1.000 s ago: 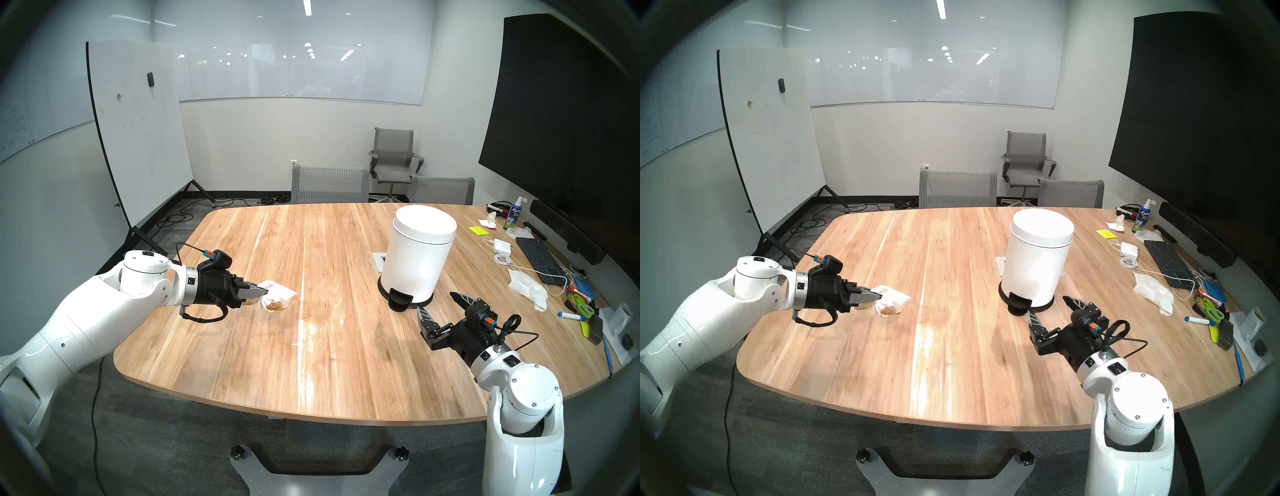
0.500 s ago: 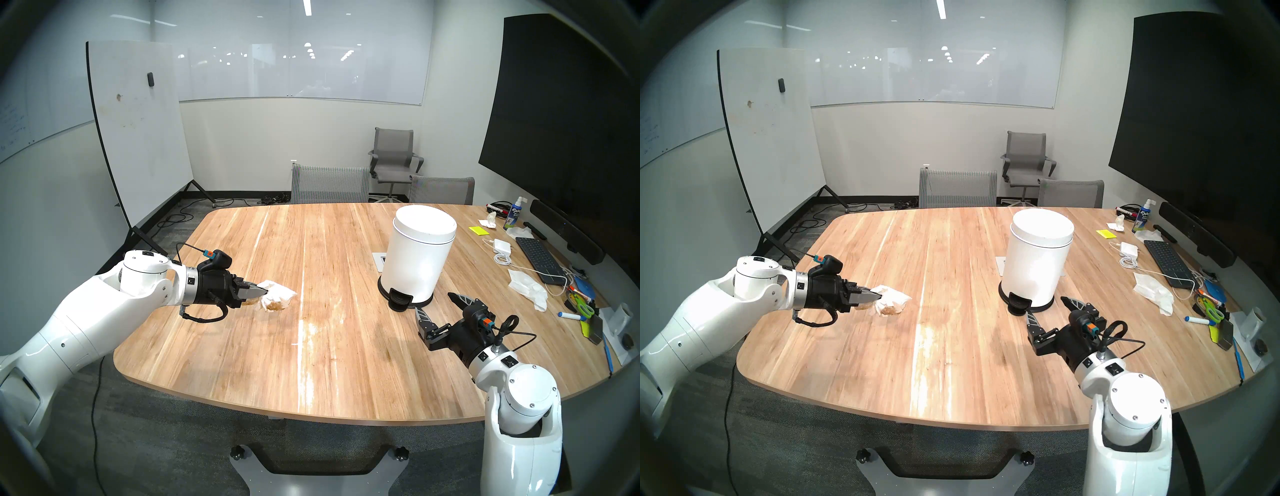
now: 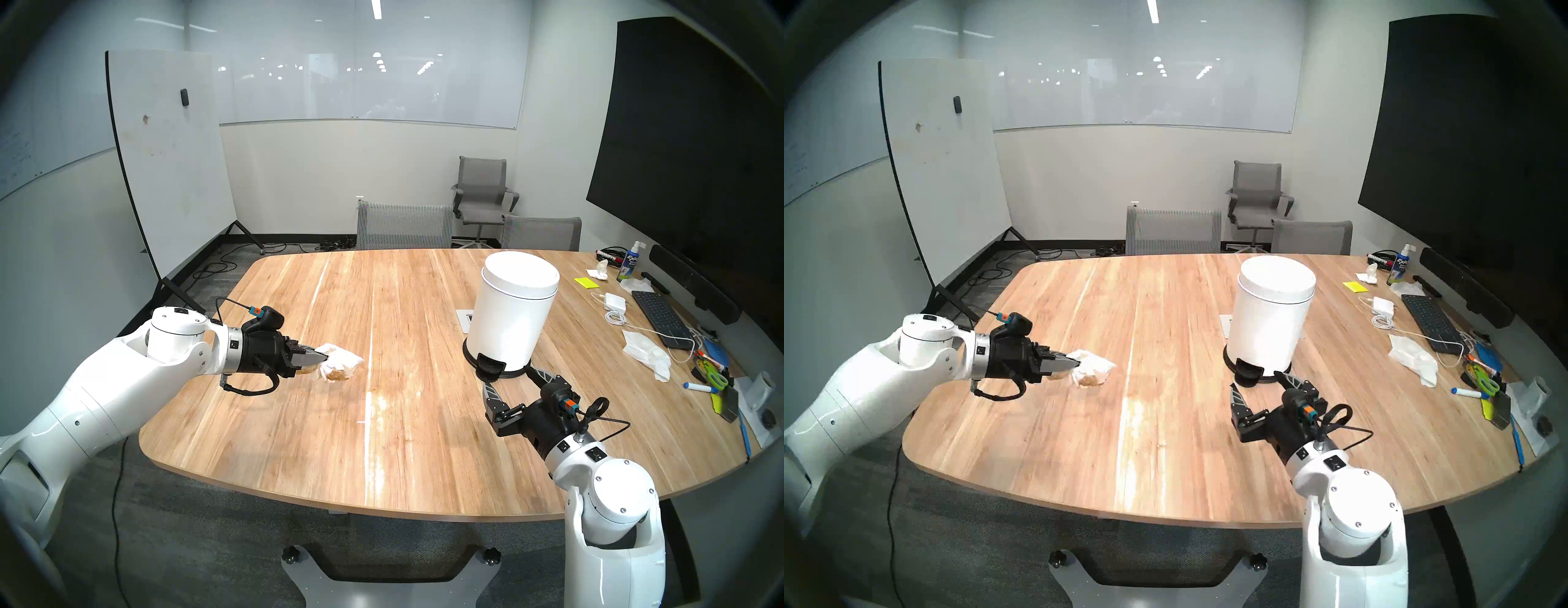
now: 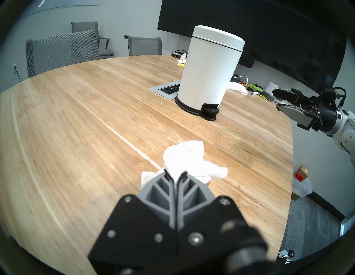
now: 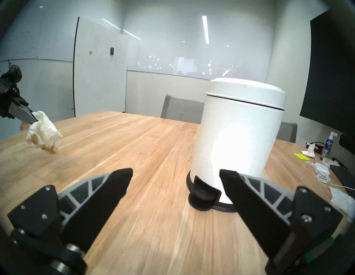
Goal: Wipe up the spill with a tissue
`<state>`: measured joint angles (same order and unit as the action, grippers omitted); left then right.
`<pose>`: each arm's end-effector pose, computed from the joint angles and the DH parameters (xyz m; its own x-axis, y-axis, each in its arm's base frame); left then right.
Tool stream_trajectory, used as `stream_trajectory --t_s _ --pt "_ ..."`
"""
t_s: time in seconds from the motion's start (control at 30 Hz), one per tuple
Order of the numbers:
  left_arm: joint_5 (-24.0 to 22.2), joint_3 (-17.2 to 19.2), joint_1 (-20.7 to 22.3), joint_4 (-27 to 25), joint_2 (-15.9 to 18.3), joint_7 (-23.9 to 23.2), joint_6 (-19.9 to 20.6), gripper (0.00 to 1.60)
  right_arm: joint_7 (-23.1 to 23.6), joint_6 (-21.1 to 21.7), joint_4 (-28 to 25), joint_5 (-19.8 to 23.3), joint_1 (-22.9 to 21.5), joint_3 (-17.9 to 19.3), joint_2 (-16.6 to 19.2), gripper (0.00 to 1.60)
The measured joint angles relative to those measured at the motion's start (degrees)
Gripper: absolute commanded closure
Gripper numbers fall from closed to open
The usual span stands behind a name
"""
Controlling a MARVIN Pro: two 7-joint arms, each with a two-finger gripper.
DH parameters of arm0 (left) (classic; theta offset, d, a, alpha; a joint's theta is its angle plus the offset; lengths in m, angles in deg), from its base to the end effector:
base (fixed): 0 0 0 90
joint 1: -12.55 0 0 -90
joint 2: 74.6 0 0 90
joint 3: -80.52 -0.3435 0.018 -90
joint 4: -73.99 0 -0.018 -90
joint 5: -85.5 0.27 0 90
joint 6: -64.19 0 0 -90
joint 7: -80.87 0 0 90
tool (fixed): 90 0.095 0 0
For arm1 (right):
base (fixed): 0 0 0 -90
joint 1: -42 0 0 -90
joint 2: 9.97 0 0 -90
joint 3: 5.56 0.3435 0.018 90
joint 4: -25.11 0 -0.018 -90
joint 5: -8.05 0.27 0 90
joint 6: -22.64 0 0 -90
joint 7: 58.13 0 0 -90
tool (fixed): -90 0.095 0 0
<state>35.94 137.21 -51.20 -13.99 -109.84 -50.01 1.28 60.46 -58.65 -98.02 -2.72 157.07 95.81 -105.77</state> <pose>0.4099 0.1406 -0.2469 0.4367 -0.2822 0.8542 -0.7779 -0.5954 0.2010 0.2261 -0.0058 -0.3100 0.0632 0.1688 0.9836 0.2523 -0.9563 0.1479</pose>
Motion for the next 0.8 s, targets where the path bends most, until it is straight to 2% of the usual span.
stream_trajectory --t_s 0.07,0.17,0.2,0.3,0.37,0.43,0.53,0.6,0.63,0.77,0.8 --pt "0.00 0.00 0.00 0.00 0.00 0.00 0.00 1.60 -0.33 0.50 0.04 0.14 -0.20 -0.24 0.00 0.53" --pt "0.00 0.00 0.01 0.00 0.00 0.00 0.00 1.60 -0.82 1.52 0.70 0.37 -0.99 -0.39 0.00 0.59" --pt "0.00 0.00 0.01 0.00 0.00 0.00 -0.01 1.60 -0.88 1.67 0.87 0.40 -1.15 -0.40 0.01 0.70" --pt "-0.01 -0.01 0.01 0.00 0.00 0.00 -0.01 1.60 -1.11 2.45 2.51 0.57 -2.33 -0.41 0.17 0.73" --pt "-0.01 -0.01 0.01 0.00 0.00 0.00 -0.01 1.60 -1.18 2.80 3.54 0.66 -3.00 -0.41 0.32 0.82" --pt "-0.01 -0.01 0.01 0.00 0.00 0.00 -0.01 1.60 -1.19 2.98 4.14 0.70 -3.44 -0.41 0.44 0.84" --pt "-0.01 -0.01 0.01 0.00 0.00 0.00 -0.01 1.60 -1.25 3.42 5.15 0.85 -4.58 -0.45 0.76 1.00" --pt "-0.01 -0.02 0.02 0.01 0.00 0.00 -0.01 1.60 -1.27 3.52 5.40 0.93 -5.05 -0.50 0.89 1.00" --pt "-0.01 -0.04 0.10 0.13 -0.02 -0.01 -0.01 1.60 -1.27 3.53 5.70 1.07 -5.62 -0.51 1.02 1.10" --pt "0.03 -0.08 0.46 0.85 -0.26 -0.13 -0.01 1.60 -1.36 3.28 6.94 1.47 -6.91 -0.50 1.33 1.15" --pt "0.04 -0.10 0.55 1.07 -0.34 -0.18 -0.01 1.60 -1.40 3.21 7.29 1.57 -7.20 -0.50 1.40 1.20"
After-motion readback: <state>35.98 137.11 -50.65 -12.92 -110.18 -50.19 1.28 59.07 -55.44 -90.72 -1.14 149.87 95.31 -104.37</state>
